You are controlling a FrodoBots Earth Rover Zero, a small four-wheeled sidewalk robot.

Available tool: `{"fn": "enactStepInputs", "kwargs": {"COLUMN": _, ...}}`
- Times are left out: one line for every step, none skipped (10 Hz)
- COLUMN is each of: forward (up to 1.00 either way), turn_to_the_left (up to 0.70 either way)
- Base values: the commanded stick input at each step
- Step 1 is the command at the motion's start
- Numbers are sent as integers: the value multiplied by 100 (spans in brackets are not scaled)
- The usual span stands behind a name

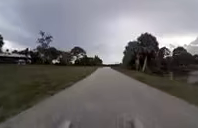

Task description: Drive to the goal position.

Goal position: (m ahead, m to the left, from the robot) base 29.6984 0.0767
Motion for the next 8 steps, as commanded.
{"fn": "enactStepInputs", "kwargs": {"forward": 100, "turn_to_the_left": 0}}
{"fn": "enactStepInputs", "kwargs": {"forward": 100, "turn_to_the_left": 0}}
{"fn": "enactStepInputs", "kwargs": {"forward": 100, "turn_to_the_left": 0}}
{"fn": "enactStepInputs", "kwargs": {"forward": 100, "turn_to_the_left": 14}}
{"fn": "enactStepInputs", "kwargs": {"forward": 100, "turn_to_the_left": 28}}
{"fn": "enactStepInputs", "kwargs": {"forward": 100, "turn_to_the_left": 25}}
{"fn": "enactStepInputs", "kwargs": {"forward": 100, "turn_to_the_left": 0}}
{"fn": "enactStepInputs", "kwargs": {"forward": 100, "turn_to_the_left": 0}}
